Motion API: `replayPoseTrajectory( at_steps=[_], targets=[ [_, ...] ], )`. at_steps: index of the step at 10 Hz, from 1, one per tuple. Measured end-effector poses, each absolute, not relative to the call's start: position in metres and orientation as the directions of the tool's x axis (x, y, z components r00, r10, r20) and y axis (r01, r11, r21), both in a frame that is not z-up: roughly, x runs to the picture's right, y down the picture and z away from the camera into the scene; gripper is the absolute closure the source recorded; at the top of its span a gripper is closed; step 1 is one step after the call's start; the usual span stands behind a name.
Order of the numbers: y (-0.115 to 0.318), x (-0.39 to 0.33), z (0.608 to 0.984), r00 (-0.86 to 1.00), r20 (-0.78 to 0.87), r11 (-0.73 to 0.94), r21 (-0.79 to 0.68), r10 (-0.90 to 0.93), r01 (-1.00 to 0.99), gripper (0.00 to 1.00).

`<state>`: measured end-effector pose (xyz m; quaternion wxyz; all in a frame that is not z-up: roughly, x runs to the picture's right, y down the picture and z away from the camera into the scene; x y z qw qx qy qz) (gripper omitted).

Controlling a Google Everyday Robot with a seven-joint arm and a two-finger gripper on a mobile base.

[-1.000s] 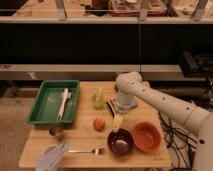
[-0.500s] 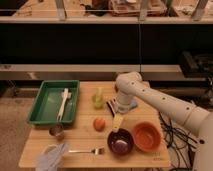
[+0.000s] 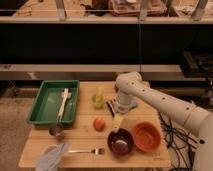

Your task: Place banana in tray

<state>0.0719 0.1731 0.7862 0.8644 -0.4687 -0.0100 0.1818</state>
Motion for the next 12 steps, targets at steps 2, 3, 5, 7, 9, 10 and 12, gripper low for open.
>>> replayPoseTrajectory(
  at_steps=[2, 3, 5, 7, 9, 10, 12],
  targets=[
    [0.173, 0.072, 0.786, 0.934, -0.153, 0.495, -0.814, 0.324, -0.305, 0.2],
    [0.173, 0.072, 0.786, 0.934, -0.153, 0.495, -0.814, 0.324, -0.305, 0.2],
    [0.173, 0.072, 0.786, 0.934, -0.153, 0.495, -0.814, 0.324, -0.305, 0.2],
    [0.173, 0.072, 0.786, 0.934, -0.153, 0.495, -0.814, 0.324, -0.305, 0.2],
    [0.173, 0.072, 0.786, 0.934, -0.153, 0.495, -0.814, 0.324, -0.305, 0.2],
    [0.173, 0.073, 0.786, 0.934, -0.153, 0.498, -0.812, 0.321, -0.305, 0.2],
    [0.161, 0.072, 0.785, 0.938, -0.122, 0.565, -0.77, 0.326, -0.296, 0.2]
  ],
)
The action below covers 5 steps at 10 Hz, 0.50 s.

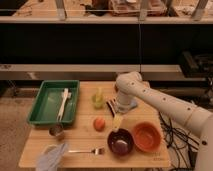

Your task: Place banana in tray

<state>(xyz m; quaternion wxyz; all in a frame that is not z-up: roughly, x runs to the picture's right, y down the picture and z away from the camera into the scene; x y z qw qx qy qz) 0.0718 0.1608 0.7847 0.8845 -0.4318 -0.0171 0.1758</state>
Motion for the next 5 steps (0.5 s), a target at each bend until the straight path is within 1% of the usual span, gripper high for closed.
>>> replayPoseTrajectory(
  at_steps=[2, 3, 5],
  targets=[
    [0.132, 0.07, 0.778, 0.942, -0.078, 0.677, -0.676, 0.327, -0.291, 0.2],
    [0.105, 0.068, 0.772, 0.945, -0.041, 0.748, -0.601, 0.324, -0.283, 0.2],
    [0.068, 0.06, 0.773, 0.958, 0.068, 0.85, -0.482, 0.277, -0.212, 0.2]
  ],
)
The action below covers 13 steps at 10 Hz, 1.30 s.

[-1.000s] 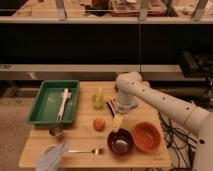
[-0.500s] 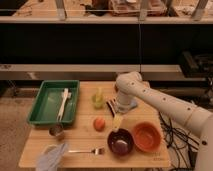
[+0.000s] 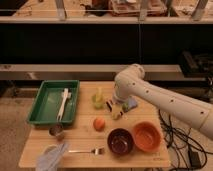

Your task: Place banana in tray

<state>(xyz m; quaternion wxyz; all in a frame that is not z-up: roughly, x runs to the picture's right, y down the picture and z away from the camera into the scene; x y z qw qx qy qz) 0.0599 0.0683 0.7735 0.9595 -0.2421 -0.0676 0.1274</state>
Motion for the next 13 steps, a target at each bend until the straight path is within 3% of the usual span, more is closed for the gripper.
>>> replayPoseTrajectory(
  at_steps=[2, 7, 13],
  targets=[
    [0.05, 0.057, 0.774, 0.962, 0.12, 0.891, -0.419, 0.244, -0.174, 0.2],
    [0.048, 0.054, 0.78, 0.96, 0.141, 0.892, -0.421, 0.242, -0.164, 0.2],
    [0.015, 0.004, 0.871, 0.911, 0.288, 0.864, -0.488, 0.295, -0.126, 0.2]
  ],
)
